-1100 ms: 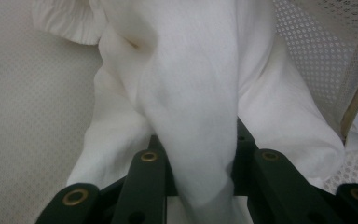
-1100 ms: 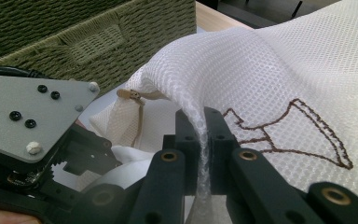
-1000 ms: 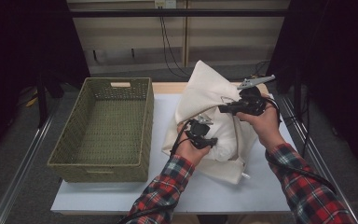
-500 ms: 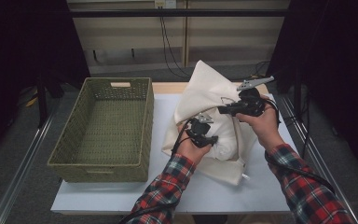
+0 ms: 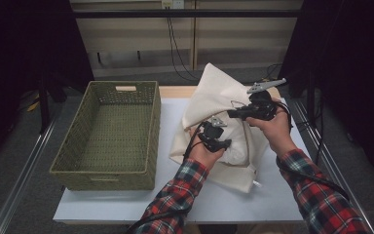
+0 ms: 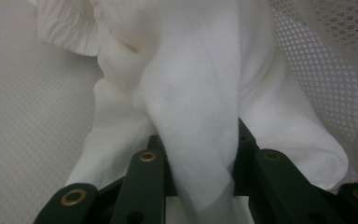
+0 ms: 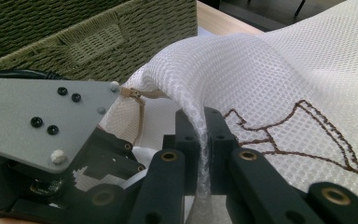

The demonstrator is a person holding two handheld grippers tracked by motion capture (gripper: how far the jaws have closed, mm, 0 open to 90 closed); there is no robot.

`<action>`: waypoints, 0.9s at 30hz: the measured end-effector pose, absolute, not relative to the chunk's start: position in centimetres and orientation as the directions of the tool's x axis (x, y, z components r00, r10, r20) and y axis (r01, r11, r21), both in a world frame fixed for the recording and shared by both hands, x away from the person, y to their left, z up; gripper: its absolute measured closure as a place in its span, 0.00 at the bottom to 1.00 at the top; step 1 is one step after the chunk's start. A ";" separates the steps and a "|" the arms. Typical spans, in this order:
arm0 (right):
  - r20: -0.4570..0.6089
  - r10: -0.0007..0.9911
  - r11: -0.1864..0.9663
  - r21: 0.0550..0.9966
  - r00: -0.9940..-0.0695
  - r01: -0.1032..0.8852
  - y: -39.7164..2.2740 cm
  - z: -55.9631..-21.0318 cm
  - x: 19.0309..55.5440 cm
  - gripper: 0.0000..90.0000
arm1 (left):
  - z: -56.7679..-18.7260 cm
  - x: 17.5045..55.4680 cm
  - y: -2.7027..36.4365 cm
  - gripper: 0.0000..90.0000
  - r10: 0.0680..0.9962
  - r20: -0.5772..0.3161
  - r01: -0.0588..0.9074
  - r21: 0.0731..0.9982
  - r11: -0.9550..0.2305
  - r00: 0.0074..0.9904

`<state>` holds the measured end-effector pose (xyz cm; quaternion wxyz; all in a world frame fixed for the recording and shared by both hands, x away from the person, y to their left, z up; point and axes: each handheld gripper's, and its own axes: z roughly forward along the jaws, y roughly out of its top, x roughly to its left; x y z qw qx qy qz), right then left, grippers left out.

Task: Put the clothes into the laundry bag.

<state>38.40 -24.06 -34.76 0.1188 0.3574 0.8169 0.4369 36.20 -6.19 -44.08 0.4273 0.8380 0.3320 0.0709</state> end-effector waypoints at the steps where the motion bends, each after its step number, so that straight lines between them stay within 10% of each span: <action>1: 0.121 0.688 0.359 0.800 -0.715 0.481 -24.0 -34.8 38.4 0.96 | -44.1 36.2 -6.3 0.81 0.618 -0.173 0.497 0.770 -0.401 0.767; 27: 0.104 0.687 0.376 0.796 -0.719 0.474 -24.1 -35.3 38.5 0.90 | -45.5 36.9 -6.7 0.71 0.626 -0.183 0.477 0.810 -0.340 0.758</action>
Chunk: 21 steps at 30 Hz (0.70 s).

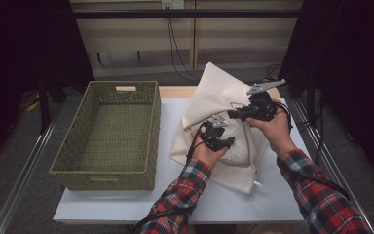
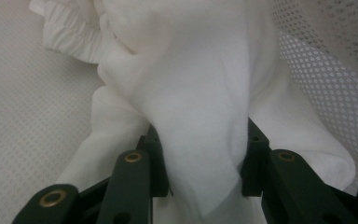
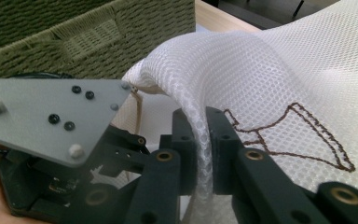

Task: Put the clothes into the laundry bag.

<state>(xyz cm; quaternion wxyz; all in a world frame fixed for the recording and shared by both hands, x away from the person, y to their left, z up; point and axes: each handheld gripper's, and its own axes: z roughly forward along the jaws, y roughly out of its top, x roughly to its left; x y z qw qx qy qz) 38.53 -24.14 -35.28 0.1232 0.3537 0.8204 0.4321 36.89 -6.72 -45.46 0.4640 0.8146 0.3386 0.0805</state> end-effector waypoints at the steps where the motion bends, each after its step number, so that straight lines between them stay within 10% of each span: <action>1: 0.103 0.693 0.374 0.795 -0.714 0.478 -24.1 -35.4 38.5 0.88 | -45.5 36.9 -6.7 0.71 0.630 -0.189 0.482 0.810 -0.334 0.754; 21: 0.046 0.739 0.418 0.750 -0.672 0.512 -26.0 -37.4 36.9 0.53 | -45.4 36.3 -6.8 0.68 0.638 -0.165 0.468 0.816 -0.341 0.752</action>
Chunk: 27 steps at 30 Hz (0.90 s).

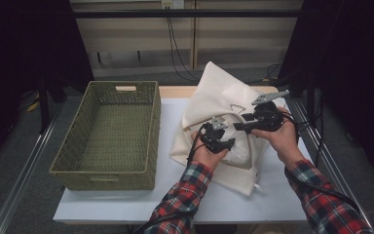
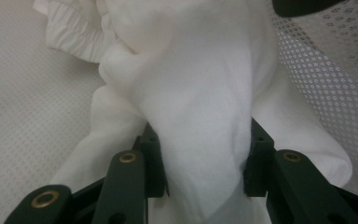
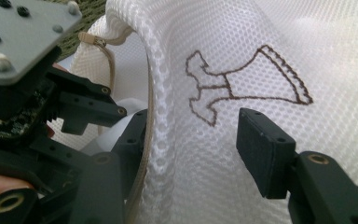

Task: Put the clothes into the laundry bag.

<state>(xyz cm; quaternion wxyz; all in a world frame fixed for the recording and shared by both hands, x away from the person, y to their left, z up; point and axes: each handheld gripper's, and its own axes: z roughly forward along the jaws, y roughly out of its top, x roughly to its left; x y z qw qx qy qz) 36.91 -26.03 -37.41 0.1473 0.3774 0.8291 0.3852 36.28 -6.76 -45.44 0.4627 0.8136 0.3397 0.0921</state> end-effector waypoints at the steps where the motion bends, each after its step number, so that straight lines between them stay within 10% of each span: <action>1: 0.041 0.750 0.417 0.745 -0.660 0.521 -26.1 -37.5 36.8 0.53 | -45.4 36.3 -6.7 0.68 0.636 -0.162 0.464 0.817 -0.342 0.754; 10: 0.045 0.757 0.402 0.755 -0.652 0.518 -27.0 -36.5 37.1 0.94 | -45.4 36.4 -6.5 0.62 0.628 -0.160 0.459 0.816 -0.350 0.762; 19: 0.047 0.756 0.403 0.753 -0.653 0.520 -26.9 -36.1 37.1 0.96 | -44.4 36.0 -5.3 0.30 0.619 -0.175 0.466 0.814 -0.346 0.765; 27: 0.049 0.735 0.414 0.758 -0.677 0.504 -26.2 -36.0 37.0 0.96 | -44.1 35.2 -3.6 0.20 0.629 -0.138 0.466 0.794 -0.392 0.765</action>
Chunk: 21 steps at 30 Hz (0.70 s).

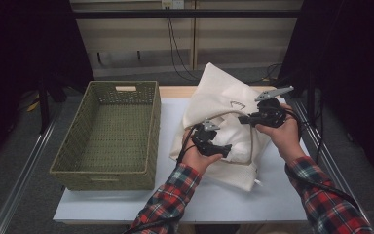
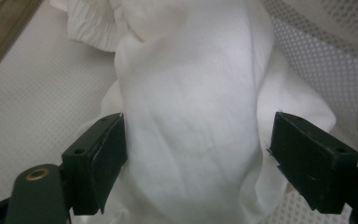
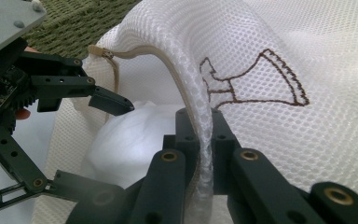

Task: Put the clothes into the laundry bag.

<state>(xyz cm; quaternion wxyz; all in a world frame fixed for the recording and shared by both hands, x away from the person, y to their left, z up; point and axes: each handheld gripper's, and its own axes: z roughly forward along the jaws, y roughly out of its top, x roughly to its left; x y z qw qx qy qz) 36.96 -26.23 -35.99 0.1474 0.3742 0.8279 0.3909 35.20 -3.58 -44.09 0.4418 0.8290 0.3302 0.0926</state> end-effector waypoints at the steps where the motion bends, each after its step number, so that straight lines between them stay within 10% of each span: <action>1: 0.050 0.734 0.415 0.757 -0.677 0.505 -26.1 -36.0 37.0 0.96 | -44.2 35.1 -3.4 0.20 0.630 -0.141 0.466 0.796 -0.387 0.763; 21: 0.068 0.723 0.414 0.753 -0.687 0.511 -26.2 -36.5 36.9 0.96 | -48.0 34.3 -4.7 0.53 0.572 -0.178 0.498 0.729 -0.470 0.801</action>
